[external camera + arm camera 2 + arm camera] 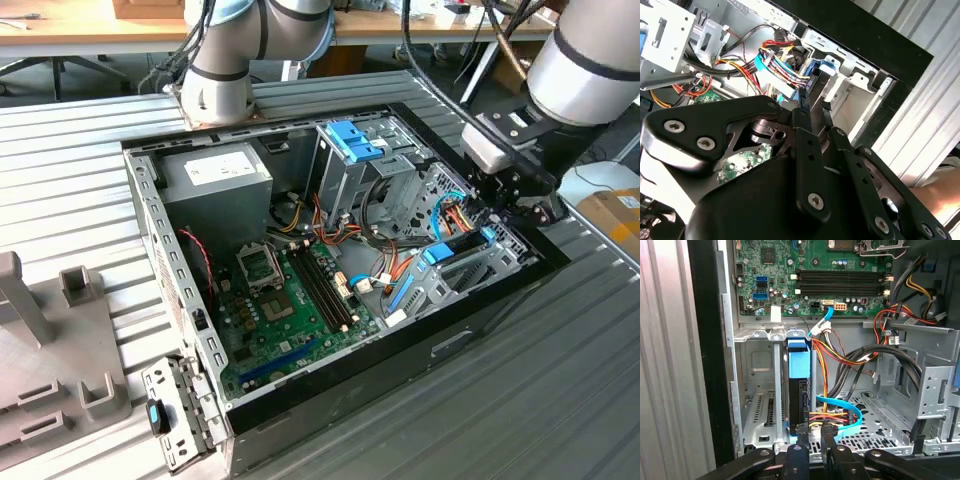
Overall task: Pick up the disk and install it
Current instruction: 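Insert the first disk wire, then insert the second disk wire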
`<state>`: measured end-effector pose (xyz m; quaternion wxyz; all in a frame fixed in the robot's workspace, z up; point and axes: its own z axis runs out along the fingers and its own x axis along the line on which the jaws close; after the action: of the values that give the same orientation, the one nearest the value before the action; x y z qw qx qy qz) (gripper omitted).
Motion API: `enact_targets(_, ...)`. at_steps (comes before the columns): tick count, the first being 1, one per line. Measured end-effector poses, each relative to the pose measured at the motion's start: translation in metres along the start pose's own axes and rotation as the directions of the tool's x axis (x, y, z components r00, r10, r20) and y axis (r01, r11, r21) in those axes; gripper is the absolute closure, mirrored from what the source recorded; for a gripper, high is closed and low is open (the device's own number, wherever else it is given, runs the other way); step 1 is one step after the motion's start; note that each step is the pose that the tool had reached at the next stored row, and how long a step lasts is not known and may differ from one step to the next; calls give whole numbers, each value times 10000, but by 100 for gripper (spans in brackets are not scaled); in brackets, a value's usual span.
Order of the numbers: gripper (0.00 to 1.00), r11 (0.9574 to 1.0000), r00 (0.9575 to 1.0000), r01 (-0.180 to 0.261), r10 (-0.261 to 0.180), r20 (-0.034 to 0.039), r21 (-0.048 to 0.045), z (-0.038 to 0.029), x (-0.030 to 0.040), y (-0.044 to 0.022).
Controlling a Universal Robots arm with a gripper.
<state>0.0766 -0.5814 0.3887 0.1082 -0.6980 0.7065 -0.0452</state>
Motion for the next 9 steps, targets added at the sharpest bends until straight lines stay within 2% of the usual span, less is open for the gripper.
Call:
enact_targets(1,75,10000,10000,0,0,0,0,-101,-11,-22)
enact_targets(9,75,10000,10000,0,0,0,0,-101,-18,-22)
